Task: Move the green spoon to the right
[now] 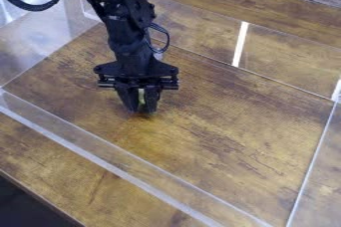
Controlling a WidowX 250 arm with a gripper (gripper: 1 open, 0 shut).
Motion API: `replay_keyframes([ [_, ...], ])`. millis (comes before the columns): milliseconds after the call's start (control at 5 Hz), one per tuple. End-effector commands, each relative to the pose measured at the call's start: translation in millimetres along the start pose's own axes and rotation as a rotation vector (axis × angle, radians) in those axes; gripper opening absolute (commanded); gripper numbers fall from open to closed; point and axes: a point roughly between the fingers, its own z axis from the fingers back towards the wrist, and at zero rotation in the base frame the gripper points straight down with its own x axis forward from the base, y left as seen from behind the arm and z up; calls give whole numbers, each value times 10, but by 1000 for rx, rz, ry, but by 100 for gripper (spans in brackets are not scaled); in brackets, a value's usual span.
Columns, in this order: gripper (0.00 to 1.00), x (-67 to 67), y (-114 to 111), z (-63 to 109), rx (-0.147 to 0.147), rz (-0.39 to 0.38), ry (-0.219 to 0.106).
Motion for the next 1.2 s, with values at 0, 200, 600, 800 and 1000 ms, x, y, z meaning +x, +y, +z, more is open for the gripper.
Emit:
replay_keyframes([
  [0,0,130,-101,257,6,2,-33],
  [200,0,160,-115,208,27,58,-28],
  [600,0,222,-296,266,49,119,-21],
  [800,0,247,-402,304,54,130,-13],
  [1000,0,267,-499,328,62,141,-7],
])
